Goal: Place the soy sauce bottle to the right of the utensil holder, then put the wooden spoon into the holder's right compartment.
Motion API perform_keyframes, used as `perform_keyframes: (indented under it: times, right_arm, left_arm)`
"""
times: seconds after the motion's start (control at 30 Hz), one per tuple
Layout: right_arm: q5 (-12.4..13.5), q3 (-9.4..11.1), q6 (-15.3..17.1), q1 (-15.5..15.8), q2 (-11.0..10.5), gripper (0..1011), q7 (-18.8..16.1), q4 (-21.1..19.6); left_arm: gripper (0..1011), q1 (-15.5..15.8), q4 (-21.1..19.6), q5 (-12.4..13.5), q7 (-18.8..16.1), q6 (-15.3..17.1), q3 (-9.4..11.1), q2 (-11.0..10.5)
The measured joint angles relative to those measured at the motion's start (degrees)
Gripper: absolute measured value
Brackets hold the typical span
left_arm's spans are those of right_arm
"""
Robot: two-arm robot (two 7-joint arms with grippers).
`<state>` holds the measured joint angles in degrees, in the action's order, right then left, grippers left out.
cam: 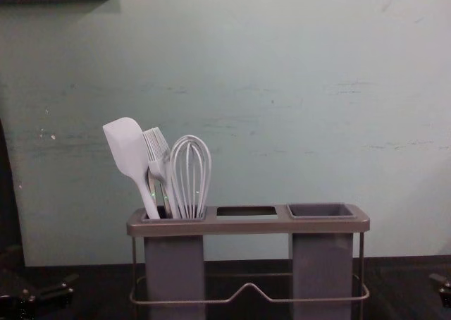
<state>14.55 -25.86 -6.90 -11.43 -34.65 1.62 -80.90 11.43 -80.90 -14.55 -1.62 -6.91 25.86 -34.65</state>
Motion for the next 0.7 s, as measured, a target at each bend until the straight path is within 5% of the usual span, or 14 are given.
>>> perform_keyframes:
  times: [0.7]
  right_arm:
    - [0.00,0.00,0.00,0.00,0.00,1002,0.00,0.00]
  left_arm:
    - [1005,0.00,0.00,0.00,0.00,0.00,0.00,0.00]
